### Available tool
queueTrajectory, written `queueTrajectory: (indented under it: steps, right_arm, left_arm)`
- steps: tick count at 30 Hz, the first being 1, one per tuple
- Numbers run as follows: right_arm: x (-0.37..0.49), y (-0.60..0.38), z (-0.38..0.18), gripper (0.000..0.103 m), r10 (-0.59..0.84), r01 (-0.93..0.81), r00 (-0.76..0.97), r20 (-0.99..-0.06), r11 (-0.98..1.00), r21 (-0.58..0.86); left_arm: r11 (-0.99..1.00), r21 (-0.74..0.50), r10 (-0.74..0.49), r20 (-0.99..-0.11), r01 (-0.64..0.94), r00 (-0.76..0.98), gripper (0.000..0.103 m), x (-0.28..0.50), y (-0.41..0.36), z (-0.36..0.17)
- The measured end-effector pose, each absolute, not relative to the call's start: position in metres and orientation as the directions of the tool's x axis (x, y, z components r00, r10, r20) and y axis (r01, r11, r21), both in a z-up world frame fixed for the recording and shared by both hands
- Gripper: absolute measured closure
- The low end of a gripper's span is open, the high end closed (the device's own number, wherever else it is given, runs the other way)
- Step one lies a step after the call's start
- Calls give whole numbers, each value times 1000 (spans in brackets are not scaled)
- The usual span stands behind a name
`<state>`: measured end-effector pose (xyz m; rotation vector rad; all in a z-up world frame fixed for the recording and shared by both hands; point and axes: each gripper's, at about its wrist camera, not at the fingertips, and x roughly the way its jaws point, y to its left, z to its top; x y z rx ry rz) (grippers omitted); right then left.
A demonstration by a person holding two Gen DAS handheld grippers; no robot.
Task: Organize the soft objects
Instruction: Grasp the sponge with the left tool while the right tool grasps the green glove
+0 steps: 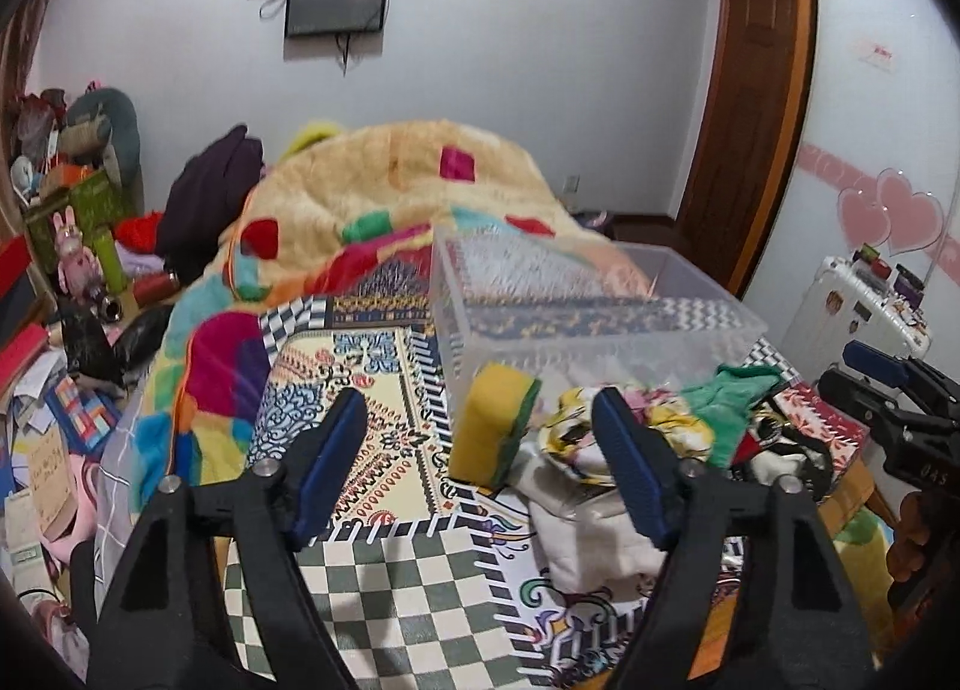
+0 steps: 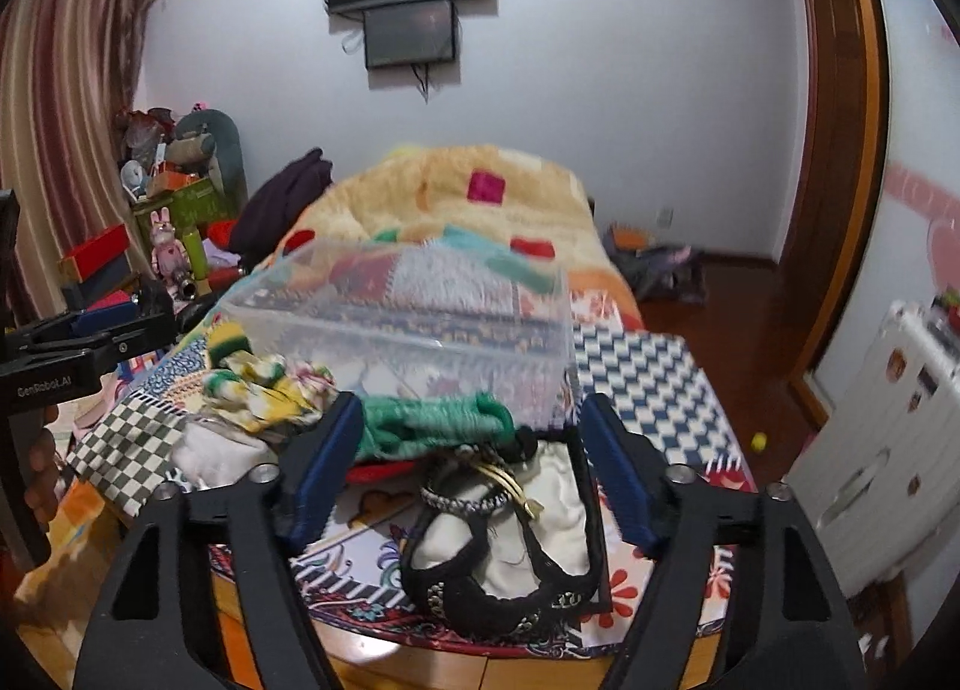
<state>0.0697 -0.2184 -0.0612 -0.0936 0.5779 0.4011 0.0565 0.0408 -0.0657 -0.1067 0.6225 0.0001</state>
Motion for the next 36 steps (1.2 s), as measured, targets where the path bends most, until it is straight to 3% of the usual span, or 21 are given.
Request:
queueTrajectory:
  steps: [9, 19, 21, 25, 27, 36]
  right_arm:
    - [97, -220, -79, 44, 387, -407, 671, -632, 905, 123]
    - [123, -201, -94, 44, 422, -431, 572, -703, 884, 180]
    - [125, -201, -97, 59, 432, -436, 556, -710, 879, 193]
    - [124, -203, -99, 74, 442, -433, 554, -706, 877, 209]
    - [124, -204, -97, 87, 448, -435, 558, -699, 875, 214]
    - [107, -196, -75, 91, 459, -480, 609, -647, 863, 160]
  left_arm:
    - [995, -100, -49, -643, -21, 764, 38, 87, 42, -85]
    - [989, -149, -99, -693, -8, 714, 60, 110, 43, -104]
    - [987, -162, -114, -695, 0, 710, 71, 113, 42, -106]
    - [990, -143, -104, -681, 7, 724, 73, 108, 38, -107]
    - [992, -123, -89, -672, 8, 735, 73, 102, 35, -106]
    - [995, -94, -71, -597, 18, 799, 73, 77, 36, -75]
